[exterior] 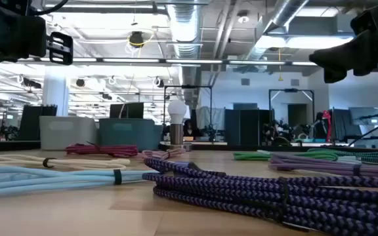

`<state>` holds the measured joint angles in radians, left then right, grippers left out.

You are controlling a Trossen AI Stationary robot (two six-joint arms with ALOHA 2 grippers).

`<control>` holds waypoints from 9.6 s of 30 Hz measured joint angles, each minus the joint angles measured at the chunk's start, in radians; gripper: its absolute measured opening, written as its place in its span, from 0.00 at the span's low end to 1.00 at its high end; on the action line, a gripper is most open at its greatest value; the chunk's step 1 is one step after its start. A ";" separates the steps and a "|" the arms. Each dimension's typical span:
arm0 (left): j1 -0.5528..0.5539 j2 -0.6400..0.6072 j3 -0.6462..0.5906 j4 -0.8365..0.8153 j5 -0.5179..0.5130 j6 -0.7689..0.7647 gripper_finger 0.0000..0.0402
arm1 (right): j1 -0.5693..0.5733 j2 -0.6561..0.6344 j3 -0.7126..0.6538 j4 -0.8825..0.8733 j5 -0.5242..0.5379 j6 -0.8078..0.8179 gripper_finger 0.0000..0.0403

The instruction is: Pick & Place USB Port

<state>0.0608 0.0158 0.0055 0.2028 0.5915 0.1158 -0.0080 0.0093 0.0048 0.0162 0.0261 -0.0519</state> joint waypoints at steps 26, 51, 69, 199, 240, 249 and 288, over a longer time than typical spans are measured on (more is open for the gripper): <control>0.000 0.000 0.000 0.000 0.000 0.000 0.02 | 0.000 0.000 0.000 0.000 0.000 0.000 0.17; 0.000 0.000 0.000 0.000 0.000 0.000 0.02 | 0.000 0.000 0.000 0.000 0.000 0.000 0.17; 0.000 0.000 0.000 0.000 0.000 0.000 0.02 | 0.000 0.000 0.000 0.000 0.000 0.000 0.17; 0.000 0.000 0.000 0.135 -0.119 -0.053 0.02 | -0.001 0.238 0.278 -0.507 0.312 0.518 0.17; 0.000 0.000 0.000 0.134 -0.119 -0.054 0.02 | 0.001 1.052 0.792 -1.048 0.020 0.741 0.17; 0.000 0.000 0.000 0.129 -0.119 -0.054 0.02 | 0.001 1.198 0.792 -1.051 0.055 0.726 0.24; 0.000 0.001 0.000 0.127 -0.119 -0.054 0.02 | 0.002 1.474 0.681 -0.791 0.072 0.653 0.24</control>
<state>0.0611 0.0170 0.0055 0.3295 0.4725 0.0620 -0.0055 1.4831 0.6862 -0.7745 0.0984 0.6007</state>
